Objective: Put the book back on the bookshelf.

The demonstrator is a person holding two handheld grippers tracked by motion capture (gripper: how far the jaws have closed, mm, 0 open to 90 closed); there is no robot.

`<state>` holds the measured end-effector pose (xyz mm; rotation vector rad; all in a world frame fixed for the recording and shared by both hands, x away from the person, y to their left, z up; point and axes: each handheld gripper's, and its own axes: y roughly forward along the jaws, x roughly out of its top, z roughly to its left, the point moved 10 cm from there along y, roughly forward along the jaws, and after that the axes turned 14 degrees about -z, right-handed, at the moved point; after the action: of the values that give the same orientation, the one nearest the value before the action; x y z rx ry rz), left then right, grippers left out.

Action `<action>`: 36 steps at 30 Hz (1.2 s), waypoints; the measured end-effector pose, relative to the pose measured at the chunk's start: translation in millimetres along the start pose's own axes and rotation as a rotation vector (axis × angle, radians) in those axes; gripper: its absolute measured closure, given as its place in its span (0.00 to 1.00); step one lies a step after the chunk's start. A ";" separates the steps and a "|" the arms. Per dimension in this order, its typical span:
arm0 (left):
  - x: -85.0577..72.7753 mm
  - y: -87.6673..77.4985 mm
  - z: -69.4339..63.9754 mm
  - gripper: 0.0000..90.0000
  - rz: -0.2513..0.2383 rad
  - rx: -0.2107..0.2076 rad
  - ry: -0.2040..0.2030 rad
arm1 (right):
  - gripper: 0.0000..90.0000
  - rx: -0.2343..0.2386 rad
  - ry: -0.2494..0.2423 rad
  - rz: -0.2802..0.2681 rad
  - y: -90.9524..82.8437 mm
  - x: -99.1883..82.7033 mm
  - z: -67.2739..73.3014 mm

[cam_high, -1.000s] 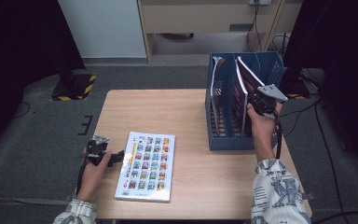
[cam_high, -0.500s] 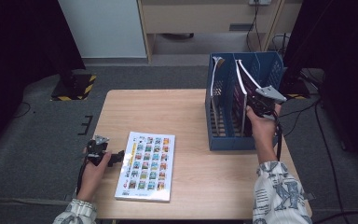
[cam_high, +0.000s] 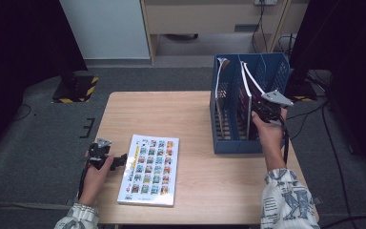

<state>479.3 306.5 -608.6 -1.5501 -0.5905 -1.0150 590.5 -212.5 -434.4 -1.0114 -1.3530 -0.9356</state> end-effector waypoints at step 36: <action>0.1 0.2 -0.1 0.00 -0.001 0.000 -0.002 | 0.93 -0.111 -0.114 -0.114 2.0 23.7 -9.4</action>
<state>479.5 306.3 -608.6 -1.5508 -0.5926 -1.0144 595.8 -219.7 -410.4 -1.0947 -1.4797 -1.0607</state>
